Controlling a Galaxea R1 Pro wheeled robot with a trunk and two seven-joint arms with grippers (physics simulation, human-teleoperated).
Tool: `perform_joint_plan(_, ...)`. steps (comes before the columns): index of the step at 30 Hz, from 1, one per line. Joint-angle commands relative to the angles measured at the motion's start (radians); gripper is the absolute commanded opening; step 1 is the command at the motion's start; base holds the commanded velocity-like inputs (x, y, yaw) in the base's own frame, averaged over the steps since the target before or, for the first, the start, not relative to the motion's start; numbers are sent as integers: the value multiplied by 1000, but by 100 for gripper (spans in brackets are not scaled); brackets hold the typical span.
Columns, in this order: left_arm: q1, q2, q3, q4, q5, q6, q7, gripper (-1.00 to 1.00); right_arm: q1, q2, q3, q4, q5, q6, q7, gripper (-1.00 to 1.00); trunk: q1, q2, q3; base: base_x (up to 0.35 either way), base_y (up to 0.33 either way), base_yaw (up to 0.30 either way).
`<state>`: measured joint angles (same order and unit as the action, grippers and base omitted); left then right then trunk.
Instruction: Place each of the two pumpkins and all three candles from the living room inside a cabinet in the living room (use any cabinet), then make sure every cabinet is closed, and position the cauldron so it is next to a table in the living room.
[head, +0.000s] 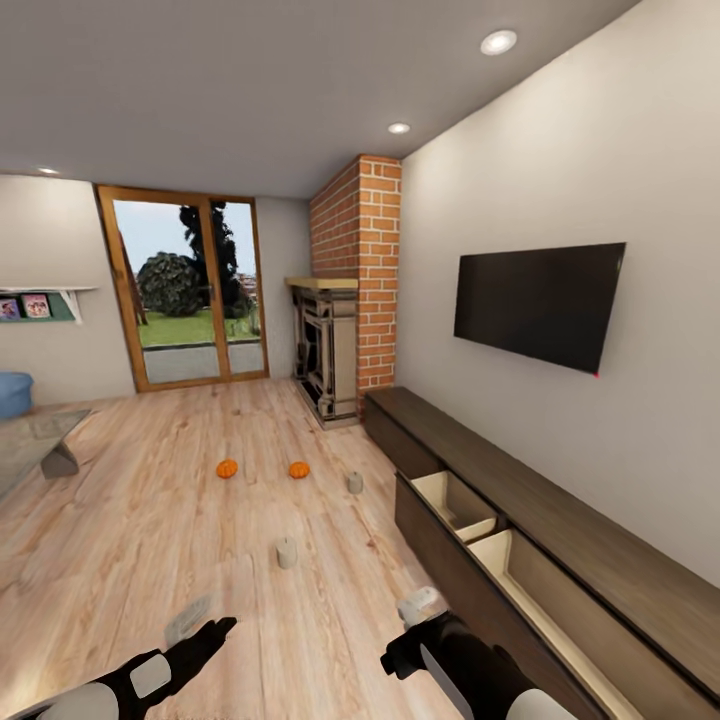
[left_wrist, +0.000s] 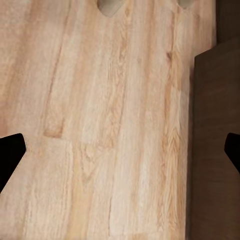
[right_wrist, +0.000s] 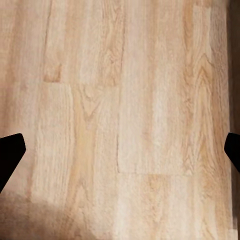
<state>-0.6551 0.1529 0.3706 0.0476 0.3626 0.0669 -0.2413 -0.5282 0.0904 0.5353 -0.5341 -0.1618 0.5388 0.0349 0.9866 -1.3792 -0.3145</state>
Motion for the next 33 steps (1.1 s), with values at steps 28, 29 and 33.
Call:
perform_joint_plan(28,-1,-10,1,5,12,3,-1,100,-1,0,5,5,-10,6,-4,100,0,-1,-6,0,0,228)
perform_joint_plan(29,-1,-10,1,5,12,3,-1,100,-1,0,5,6,-10,6,-4,100,0,-1,-8,0,0,172)
perform_joint_plan(33,-1,-10,1,5,12,2,-1,100,-1,-1,5,6,-10,6,-3,100,0,-1,-13,1,0,171)
